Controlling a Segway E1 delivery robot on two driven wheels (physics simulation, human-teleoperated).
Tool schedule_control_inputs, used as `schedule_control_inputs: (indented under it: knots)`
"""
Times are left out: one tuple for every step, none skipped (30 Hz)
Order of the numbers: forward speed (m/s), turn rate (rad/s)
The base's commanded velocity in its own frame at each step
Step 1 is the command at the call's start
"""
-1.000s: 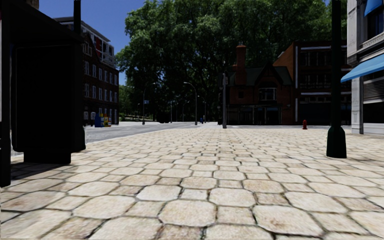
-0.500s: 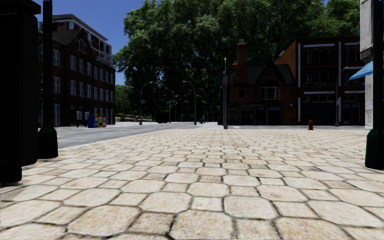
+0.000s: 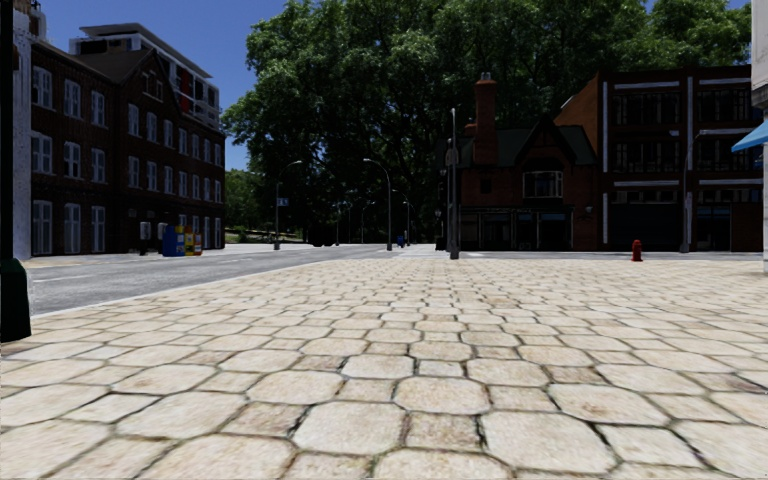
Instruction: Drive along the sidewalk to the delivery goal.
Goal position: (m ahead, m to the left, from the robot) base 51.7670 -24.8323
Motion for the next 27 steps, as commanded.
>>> schedule_control_inputs:
  knots:
    - [1.99, 0.00]
    - [1.99, 0.00]
    - [1.99, 0.00]
    - [1.99, 0.00]
    - [1.99, 0.02]
    - [1.99, 0.11]
    - [1.99, 0.15]
    - [1.99, 0.15]
    - [1.99, 0.18]
    - [1.99, 0.24]
    - [1.99, 0.31]
    - [1.99, 0.31]
    - [1.99, 0.38]
    - [1.99, 0.41]
    - [1.99, 0.42]
    - [1.99, 0.42]
    - [1.99, 0.42]
    - [1.99, 0.43]
    - [1.99, 0.43]
    - [1.99, 0.40]
    - [1.99, 0.40]
    - [1.99, 0.00]
    - [1.99, 0.00]
    - [1.99, 0.00]
    - [1.99, 0.00]
    - [1.99, 0.00]
    - [1.99, 0.00]
